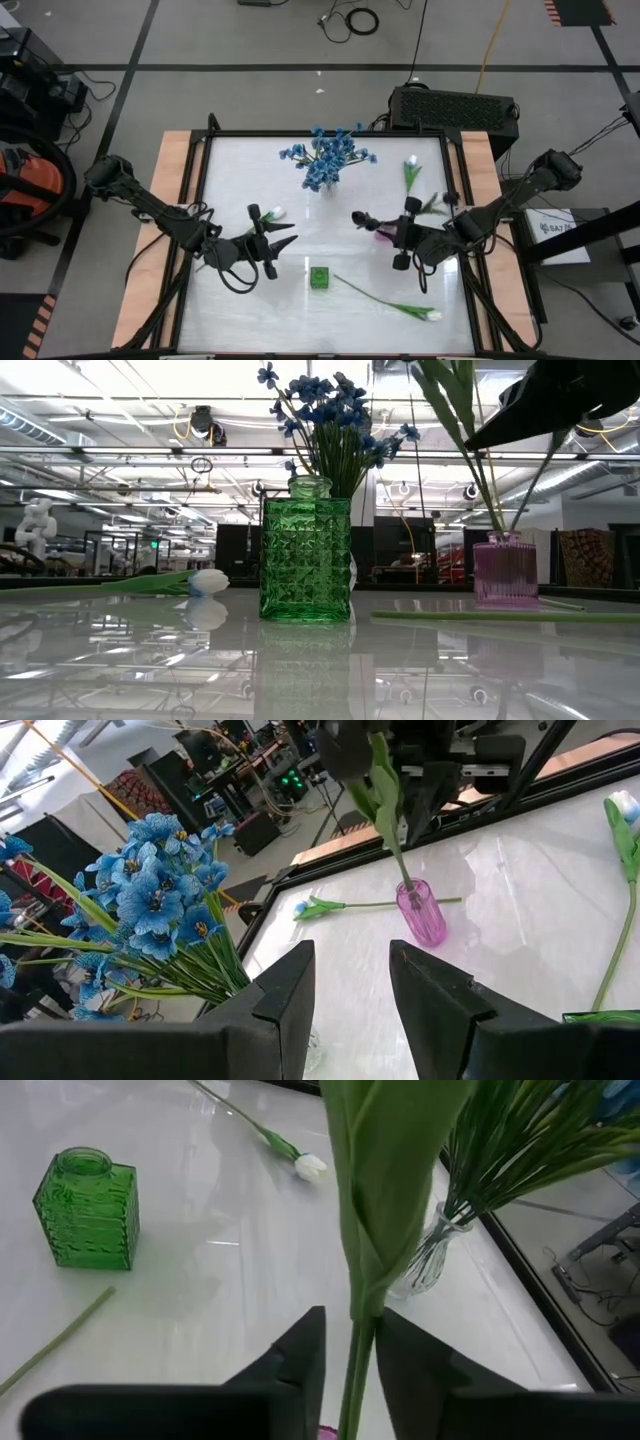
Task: Sort flowers into vase by color
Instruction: Put the black tulip into the purple vase, then put the left white tulip into the green vase
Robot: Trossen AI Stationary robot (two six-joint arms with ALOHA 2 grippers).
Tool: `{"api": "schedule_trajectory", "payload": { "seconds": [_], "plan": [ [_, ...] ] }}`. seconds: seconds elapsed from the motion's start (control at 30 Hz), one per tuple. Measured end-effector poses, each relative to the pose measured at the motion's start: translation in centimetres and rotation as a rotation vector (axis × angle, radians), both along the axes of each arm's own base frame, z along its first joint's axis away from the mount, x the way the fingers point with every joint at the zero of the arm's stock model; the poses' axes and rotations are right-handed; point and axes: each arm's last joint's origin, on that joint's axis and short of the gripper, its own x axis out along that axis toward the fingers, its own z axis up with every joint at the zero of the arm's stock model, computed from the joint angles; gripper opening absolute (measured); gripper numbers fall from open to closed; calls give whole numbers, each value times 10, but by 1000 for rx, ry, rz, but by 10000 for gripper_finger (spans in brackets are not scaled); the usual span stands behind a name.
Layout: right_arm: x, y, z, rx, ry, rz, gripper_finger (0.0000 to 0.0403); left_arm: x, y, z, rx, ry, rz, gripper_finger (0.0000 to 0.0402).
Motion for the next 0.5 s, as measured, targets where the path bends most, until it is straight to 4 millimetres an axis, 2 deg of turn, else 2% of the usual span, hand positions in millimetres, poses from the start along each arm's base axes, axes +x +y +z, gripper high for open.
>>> {"api": "schedule_trajectory", "payload": {
  "seconds": [0.23, 0.5],
  "plan": [
    [-11, -4, 7, 46, -15, -12, 122, 0, 0, 0, 1, 1, 0, 139],
    [-24, -5, 25, 103, -99, 23, 162, 1, 2, 0, 2, 3, 6, 139]
  ]
}}
